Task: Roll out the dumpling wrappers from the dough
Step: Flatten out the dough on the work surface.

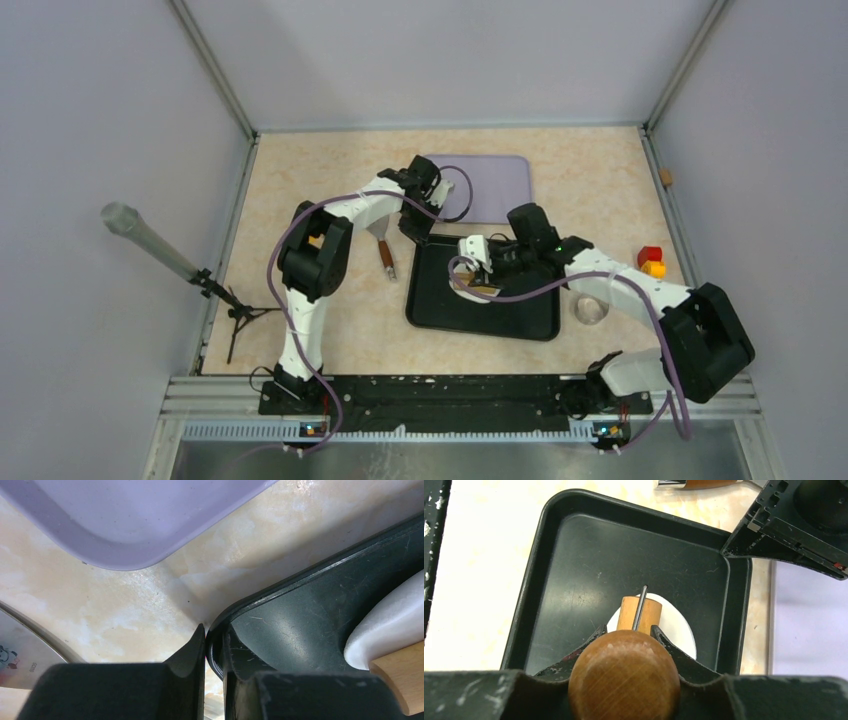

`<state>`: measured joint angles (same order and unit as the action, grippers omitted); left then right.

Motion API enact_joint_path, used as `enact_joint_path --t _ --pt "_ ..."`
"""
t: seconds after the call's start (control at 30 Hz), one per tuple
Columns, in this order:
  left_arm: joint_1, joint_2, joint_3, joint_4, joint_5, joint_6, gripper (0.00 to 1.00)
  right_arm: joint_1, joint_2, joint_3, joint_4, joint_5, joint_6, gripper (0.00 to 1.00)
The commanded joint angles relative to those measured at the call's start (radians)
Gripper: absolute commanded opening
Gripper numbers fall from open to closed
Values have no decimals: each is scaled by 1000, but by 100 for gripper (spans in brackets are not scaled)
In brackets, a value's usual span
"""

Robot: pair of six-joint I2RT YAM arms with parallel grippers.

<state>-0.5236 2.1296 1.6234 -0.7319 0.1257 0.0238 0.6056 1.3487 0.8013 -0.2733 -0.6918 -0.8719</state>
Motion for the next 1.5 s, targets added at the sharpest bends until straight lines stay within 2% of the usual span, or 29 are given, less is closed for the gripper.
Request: enact_joint_path --t 0.0,0.8,1.47 --pt "17 26 -22 45 -116 1 0 29 51 -36 -161 -50 23 0" --pt "16 21 -23 46 -116 -1 0 46 44 -55 -260 -88 28 0" --pt "17 20 -25 48 -117 -2 0 46 49 -68 -257 -112 43 0"
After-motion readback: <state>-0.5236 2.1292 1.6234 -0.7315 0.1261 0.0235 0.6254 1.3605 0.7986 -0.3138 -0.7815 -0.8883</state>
